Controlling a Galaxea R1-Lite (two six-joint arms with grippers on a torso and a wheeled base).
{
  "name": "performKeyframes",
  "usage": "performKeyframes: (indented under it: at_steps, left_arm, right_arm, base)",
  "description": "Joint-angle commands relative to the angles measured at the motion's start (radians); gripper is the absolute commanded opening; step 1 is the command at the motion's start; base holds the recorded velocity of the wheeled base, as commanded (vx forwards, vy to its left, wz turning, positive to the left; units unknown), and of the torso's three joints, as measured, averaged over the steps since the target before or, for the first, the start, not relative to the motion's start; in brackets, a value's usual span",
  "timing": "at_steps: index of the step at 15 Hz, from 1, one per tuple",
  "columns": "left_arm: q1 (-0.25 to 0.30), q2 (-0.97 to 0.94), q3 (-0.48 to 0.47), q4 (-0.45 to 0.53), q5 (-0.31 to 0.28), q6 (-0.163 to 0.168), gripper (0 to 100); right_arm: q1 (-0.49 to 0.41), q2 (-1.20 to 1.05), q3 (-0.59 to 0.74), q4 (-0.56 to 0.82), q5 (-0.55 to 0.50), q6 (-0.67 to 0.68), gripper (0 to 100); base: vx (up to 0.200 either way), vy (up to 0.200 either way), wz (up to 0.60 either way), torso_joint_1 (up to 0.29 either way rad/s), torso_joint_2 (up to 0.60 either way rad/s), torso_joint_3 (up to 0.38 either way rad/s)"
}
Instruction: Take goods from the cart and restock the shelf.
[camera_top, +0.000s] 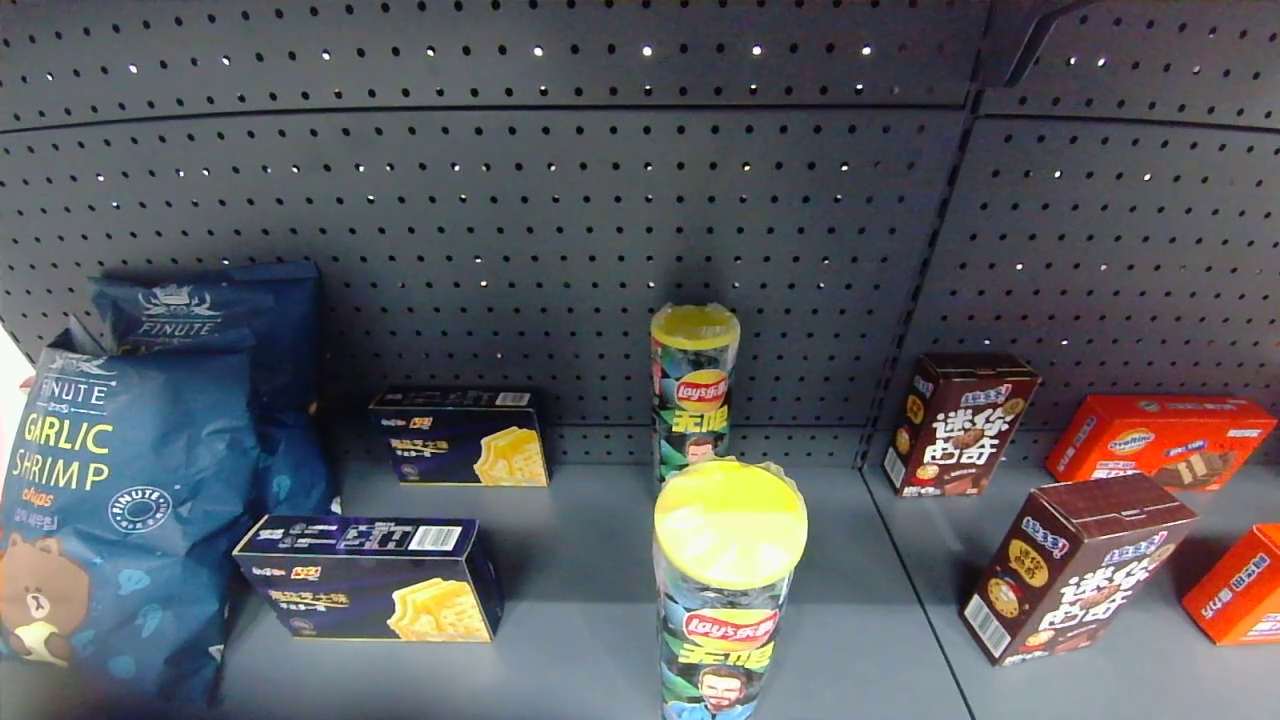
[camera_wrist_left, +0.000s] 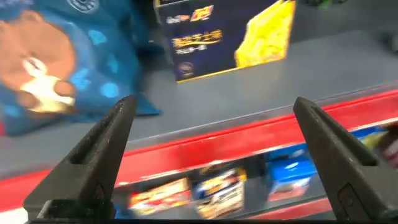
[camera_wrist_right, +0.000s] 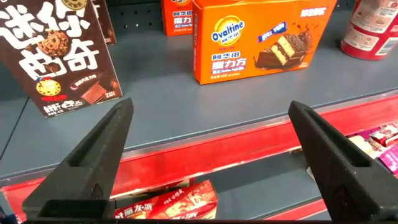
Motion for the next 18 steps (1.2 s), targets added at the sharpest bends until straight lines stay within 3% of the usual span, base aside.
performKeyframes:
  at_steps: [1,2,3,4,5,6,8,9,10,17,18]
  left_arm:
    - [-0.001,-0.067,0.034,-0.031,-0.017,-0.01,100]
    - [-0.007,-0.077,0.035,-0.034,-0.014,-0.007,100]
    - [-0.009,-0.086,0.035,-0.031,0.057,-0.004,100]
    - [-0.009,-0.087,0.054,-0.029,0.196,-0.011,100]
    - [-0.009,-0.087,0.054,-0.031,0.238,-0.057,100]
    - [-0.012,-0.084,0.054,-0.028,0.225,-0.05,100]
    - [-0.019,-0.072,0.052,-0.026,0.096,-0.048,100]
    - [-0.015,-0.077,0.052,-0.028,0.11,-0.05,100]
    - [-0.015,-0.08,0.052,-0.028,0.135,-0.074,100]
    - [-0.015,-0.081,0.054,-0.028,0.136,-0.07,100]
    - [-0.015,-0.081,0.052,-0.028,0.138,-0.071,100]
  right_arm:
    - [0.0,0.001,0.0,-0.001,0.0,0.0,100]
    - [0.0,0.001,0.002,-0.001,0.0,0.0,100]
    - [0.0,0.001,0.0,-0.001,0.0,0.0,100]
    - [0.0,0.001,0.002,-0.001,0.0,0.0,100]
    - [0.0,0.001,0.002,-0.001,0.0,0.0,100]
    - [0.0,0.001,0.002,-0.001,0.0,0.0,100]
    - [0.0,0.001,0.0,-0.001,0.0,0.0,100]
    - [0.0,0.001,0.002,-0.001,0.0,0.0,100]
    - [0.0,0.001,0.0,-0.001,0.0,0.0,100]
    - [0.009,0.001,-0.006,0.016,-0.001,-0.003,100]
    - [0.046,0.099,-0.006,0.018,-0.001,-0.001,100]
  base:
    - [0.0,0.0,0.0,0.0,0.0,0.0]
    - [0.0,0.0,0.0,0.0,0.0,0.0]
    - [0.0,0.0,0.0,0.0,0.0,0.0]
    - [0.0,0.0,0.0,0.0,0.0,0.0]
    - [0.0,0.0,0.0,0.0,0.0,0.0]
    - [0.0,0.0,0.0,0.0,0.0,0.0]
    - [0.0,0.0,0.0,0.0,0.0,0.0]
    - [0.0,0.0,0.0,0.0,0.0,0.0]
    - [0.0,0.0,0.0,0.0,0.0,0.0]
    - [0.0,0.0,0.0,0.0,0.0,0.0]
    - [0.0,0.0,0.0,0.0,0.0,0.0]
